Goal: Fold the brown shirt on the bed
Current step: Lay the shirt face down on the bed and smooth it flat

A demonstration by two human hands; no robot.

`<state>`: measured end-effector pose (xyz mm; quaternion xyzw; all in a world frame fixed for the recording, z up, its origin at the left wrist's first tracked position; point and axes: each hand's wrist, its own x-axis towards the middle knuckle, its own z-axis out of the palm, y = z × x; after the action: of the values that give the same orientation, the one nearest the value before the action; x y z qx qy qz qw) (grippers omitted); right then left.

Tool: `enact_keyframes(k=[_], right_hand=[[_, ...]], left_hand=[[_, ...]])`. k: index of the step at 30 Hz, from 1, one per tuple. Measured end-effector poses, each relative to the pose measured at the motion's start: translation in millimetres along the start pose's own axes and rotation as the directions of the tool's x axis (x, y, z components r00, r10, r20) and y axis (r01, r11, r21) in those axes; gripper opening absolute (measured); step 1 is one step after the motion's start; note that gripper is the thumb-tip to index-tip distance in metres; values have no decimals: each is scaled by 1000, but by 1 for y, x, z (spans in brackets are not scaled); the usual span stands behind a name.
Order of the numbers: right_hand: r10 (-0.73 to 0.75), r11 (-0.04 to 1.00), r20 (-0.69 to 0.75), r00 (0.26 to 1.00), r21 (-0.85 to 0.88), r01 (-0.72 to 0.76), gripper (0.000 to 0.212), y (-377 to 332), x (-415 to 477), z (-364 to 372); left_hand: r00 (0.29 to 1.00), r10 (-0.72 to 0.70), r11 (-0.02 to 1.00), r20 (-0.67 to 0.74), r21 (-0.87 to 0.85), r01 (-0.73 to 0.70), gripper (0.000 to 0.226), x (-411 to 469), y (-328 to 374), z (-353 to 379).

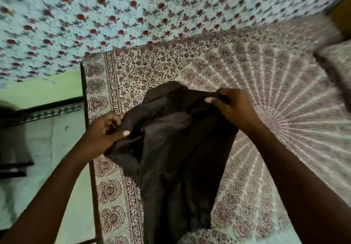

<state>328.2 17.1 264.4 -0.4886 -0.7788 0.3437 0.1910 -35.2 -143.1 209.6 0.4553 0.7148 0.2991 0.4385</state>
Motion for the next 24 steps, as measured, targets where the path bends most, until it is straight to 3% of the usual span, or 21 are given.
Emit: enact_keyframes(k=[3,6,8,11,14,17,21,24], right_hand=[[-21,988,99,995,-153,36,66,-43,-30,-58],[30,947,138,990,-322,16,55,-71,-54,-104],[47,944,40,998,-329,-32,37,-83,-69,-131],[1,966,-133,991,-256,-35,27,-97,-93,-163],[-58,976,-263,963,-220,-1,18,-100,-114,-192],[-62,987,-388,919,-163,-2,22,-93,-126,-220],[-74,974,-459,886,-224,-35,49,-75,-135,-260],[-163,922,-404,900,-388,-7,32,-53,-143,-290]], left_hand=[[993,89,986,-74,148,-77,38,-38,37,-20],[971,160,965,-177,233,-116,39,-75,82,-30],[957,173,958,-231,263,-110,34,-97,107,-37],[937,247,943,-246,286,-174,19,-121,137,-45],[905,344,937,-252,153,-313,34,-147,169,-39],[892,376,927,-253,102,-361,24,-164,199,-24],[892,426,865,-149,357,-353,13,-182,239,-3],[890,441,782,-118,536,-317,26,-189,264,14]])
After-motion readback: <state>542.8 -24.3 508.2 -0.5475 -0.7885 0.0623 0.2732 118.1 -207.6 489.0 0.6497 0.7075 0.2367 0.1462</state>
